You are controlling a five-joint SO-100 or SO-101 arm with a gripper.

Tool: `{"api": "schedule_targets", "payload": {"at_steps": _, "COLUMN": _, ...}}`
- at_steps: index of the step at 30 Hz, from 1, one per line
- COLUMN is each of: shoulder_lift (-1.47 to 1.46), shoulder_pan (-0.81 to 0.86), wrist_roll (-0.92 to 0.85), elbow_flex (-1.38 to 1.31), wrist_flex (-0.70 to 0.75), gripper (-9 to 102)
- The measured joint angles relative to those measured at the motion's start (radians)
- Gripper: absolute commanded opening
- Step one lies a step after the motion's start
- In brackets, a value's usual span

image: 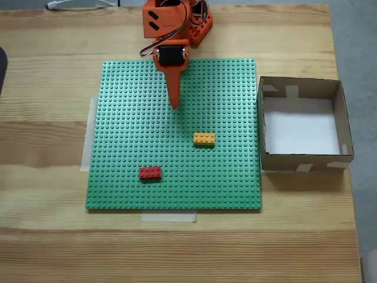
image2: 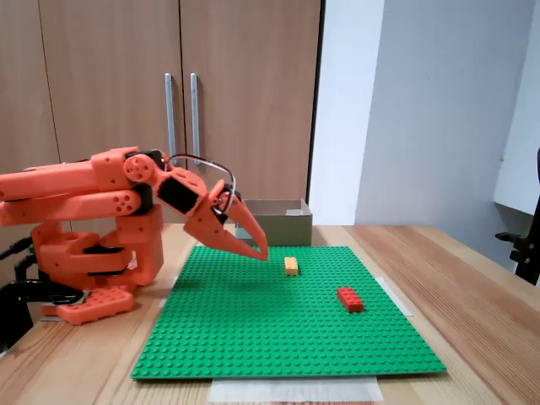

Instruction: Pick the yellow lego block and put it in the box.

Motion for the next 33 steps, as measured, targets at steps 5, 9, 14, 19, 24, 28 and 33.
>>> {"api": "schedule_targets", "payload": {"at_steps": 5, "shoulder_lift": 0.0, "shoulder_pan": -0.029, "wrist_roll": -0.034, "elbow_flex": 0.0, "wrist_flex": 0.0, "gripper": -1}}
{"api": "schedule_targets", "payload": {"at_steps": 9, "shoulder_lift": 0.0, "shoulder_pan": -0.031, "wrist_roll": -0.034, "elbow_flex": 0.0, "wrist_flex": 0.0, "gripper": -1}}
{"api": "schedule_targets", "payload": {"at_steps": 14, "shoulder_lift": 0.0, "shoulder_pan": -0.029, "wrist_roll": -0.029, "elbow_flex": 0.0, "wrist_flex": 0.0, "gripper": -1}}
{"api": "schedule_targets", "payload": {"at_steps": 19, "shoulder_lift": 0.0, "shoulder_pan": -0.009, "wrist_roll": -0.015, "elbow_flex": 0.0, "wrist_flex": 0.0, "gripper": 1}}
{"api": "schedule_targets", "payload": {"at_steps": 24, "shoulder_lift": 0.0, "shoulder_pan": -0.009, "wrist_roll": -0.02, "elbow_flex": 0.0, "wrist_flex": 0.0, "gripper": -1}}
{"api": "schedule_targets", "payload": {"at_steps": 28, "shoulder_lift": 0.0, "shoulder_pan": -0.009, "wrist_roll": -0.023, "elbow_flex": 0.0, "wrist_flex": 0.017, "gripper": -1}}
{"api": "schedule_targets", "payload": {"at_steps": 33, "shoulder_lift": 0.0, "shoulder_pan": 0.018, "wrist_roll": -0.009, "elbow_flex": 0.0, "wrist_flex": 0.026, "gripper": 1}}
